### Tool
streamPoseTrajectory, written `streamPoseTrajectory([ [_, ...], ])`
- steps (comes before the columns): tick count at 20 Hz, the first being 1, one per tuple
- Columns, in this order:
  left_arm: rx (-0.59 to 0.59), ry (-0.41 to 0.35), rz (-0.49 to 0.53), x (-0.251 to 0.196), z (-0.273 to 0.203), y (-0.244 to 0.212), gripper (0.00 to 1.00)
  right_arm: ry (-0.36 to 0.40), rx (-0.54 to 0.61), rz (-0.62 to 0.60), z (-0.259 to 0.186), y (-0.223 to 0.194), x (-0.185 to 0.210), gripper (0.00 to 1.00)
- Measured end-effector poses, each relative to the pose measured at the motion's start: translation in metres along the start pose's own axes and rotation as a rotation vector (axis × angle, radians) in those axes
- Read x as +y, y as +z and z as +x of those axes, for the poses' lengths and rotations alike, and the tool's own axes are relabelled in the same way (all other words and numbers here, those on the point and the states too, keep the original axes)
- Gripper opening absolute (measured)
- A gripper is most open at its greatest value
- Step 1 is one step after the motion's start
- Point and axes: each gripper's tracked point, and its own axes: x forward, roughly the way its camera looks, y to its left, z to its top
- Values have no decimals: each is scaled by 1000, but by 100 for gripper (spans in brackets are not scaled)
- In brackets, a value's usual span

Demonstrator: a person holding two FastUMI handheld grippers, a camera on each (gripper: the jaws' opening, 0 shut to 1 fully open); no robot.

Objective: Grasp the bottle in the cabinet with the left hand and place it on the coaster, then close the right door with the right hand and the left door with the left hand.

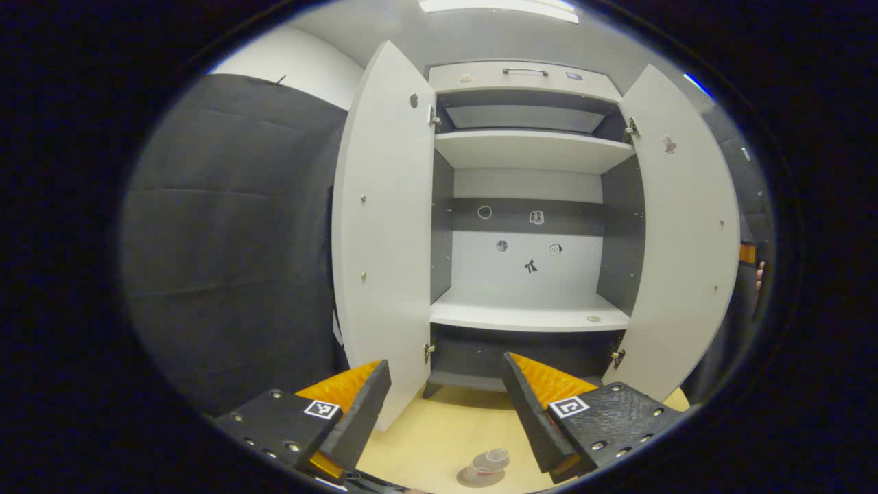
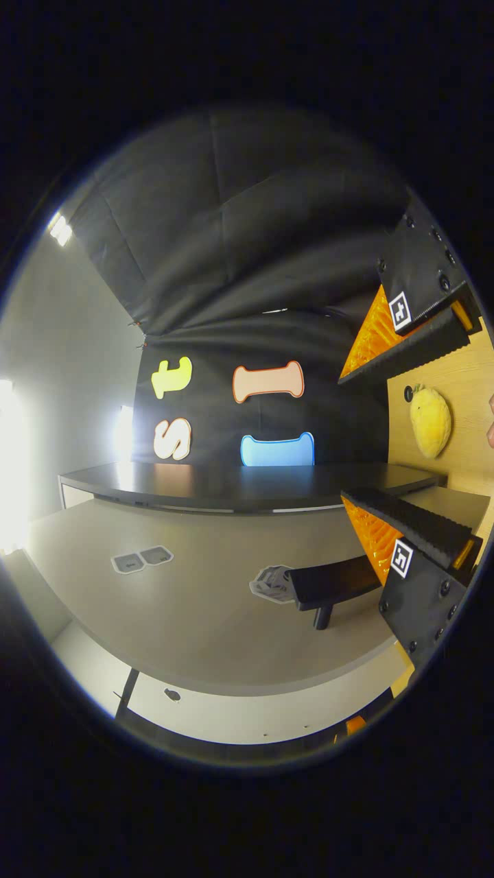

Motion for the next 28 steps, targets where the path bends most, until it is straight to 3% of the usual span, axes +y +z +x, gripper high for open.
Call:
streamPoseTrajectory([
  [3,-11,-27,-32,3,4,3,95,-28,3,-15,-4,3,4,90],
  [7,-20,-72,7,10,10,6,100,-83,16,14,-11,0,10,93],
  [9,-16,-103,14,12,14,6,100,-82,14,11,-12,2,24,89],
  [11,-8,-128,4,15,17,4,100,-73,15,3,-12,1,41,93],
  [12,-8,-138,-4,17,18,5,100,-66,15,8,-12,1,51,89],
  [15,-13,-146,5,27,20,4,100,-39,9,15,-8,2,83,89],
  [16,-10,-149,14,31,19,2,100,-36,1,5,-5,4,92,93],
  [20,-8,-129,32,56,11,-1,95,9,-13,1,9,3,136,89],
  [23,-11,-104,26,77,6,-2,95,69,-15,19,20,5,176,89],
  [24,-14,-92,20,85,3,-1,95,93,-17,29,22,5,189,94],
  [26,-25,-66,4,105,-1,0,95,108,-9,26,22,4,203,90],
  [28,-32,-36,-15,126,-4,0,100,75,-23,3,19,6,202,94],
])
